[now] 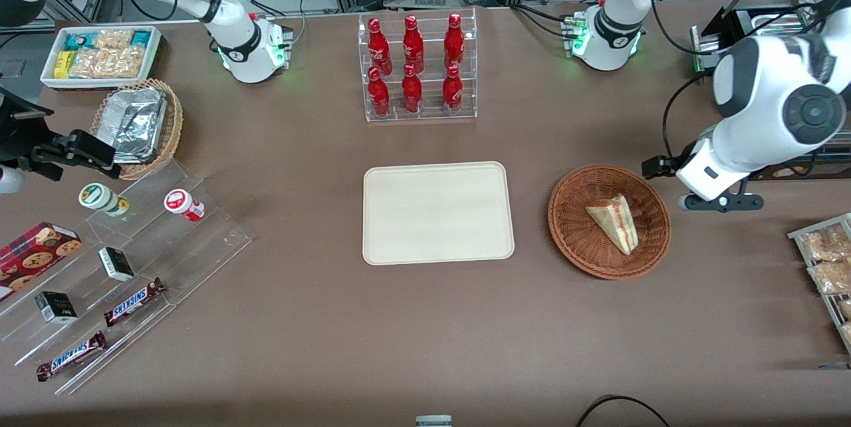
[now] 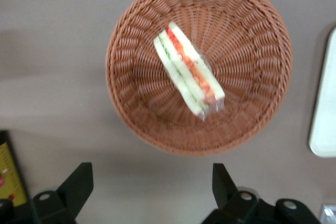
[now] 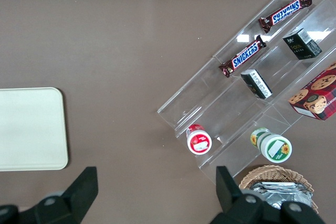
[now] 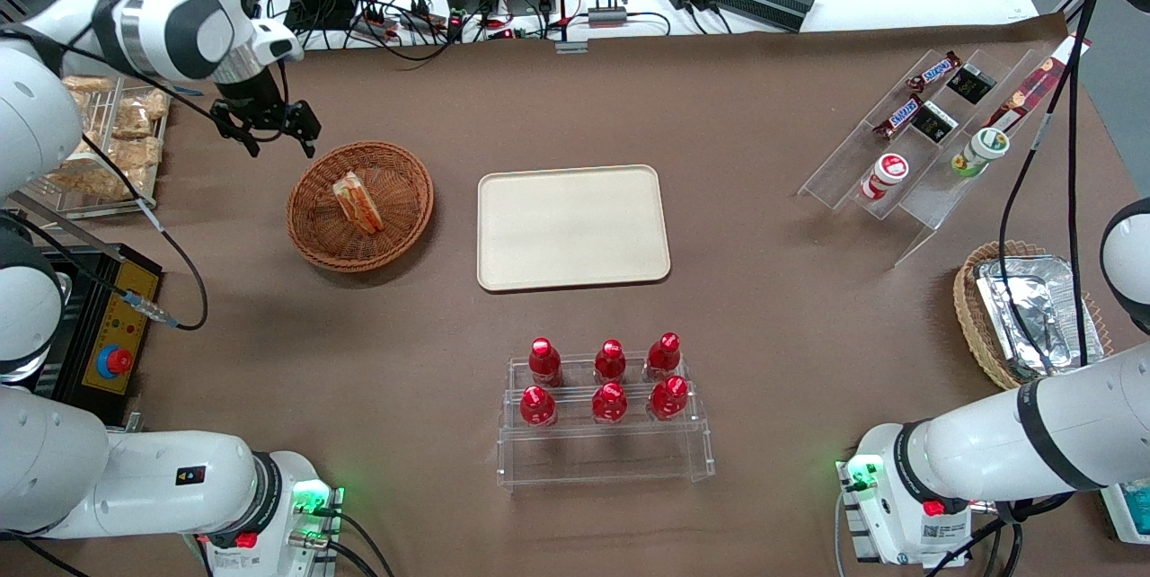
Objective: Place sandwich from basket to tray
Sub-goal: 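Move the left gripper over the wrapped sandwich in the wicker basket, then lower the left gripper and close it on the wrapped sandwich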
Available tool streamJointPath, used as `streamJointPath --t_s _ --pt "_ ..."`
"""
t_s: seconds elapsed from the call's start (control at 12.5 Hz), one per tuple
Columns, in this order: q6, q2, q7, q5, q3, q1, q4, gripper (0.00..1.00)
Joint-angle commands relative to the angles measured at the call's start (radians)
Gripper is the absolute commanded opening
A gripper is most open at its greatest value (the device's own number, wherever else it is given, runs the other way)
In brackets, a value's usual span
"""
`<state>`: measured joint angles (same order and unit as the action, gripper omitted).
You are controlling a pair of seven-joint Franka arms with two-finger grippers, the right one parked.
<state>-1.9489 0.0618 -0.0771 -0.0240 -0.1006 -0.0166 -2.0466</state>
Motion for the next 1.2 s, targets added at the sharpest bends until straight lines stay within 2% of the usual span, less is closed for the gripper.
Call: streamJointPath --t_s 0.0,0.24,0.56,0.96,1.12 --pt "-0.158 -0.028 -0.082 0.003 -0.004 0.004 -0.119 1.00" --pt "-0.275 -0.011 -0.408 0.001 -0.051 0.004 -0.168 1.00" --pt "-0.333 0.033 -0.680 -0.002 -0.070 0.006 -0.168 1.00" --pt "-0.415 0.098 -0.878 -0.008 -0.091 0.006 -0.168 1.00" --pt "-0.420 0.121 -0.883 -0.011 -0.094 0.006 -0.167 1.00"
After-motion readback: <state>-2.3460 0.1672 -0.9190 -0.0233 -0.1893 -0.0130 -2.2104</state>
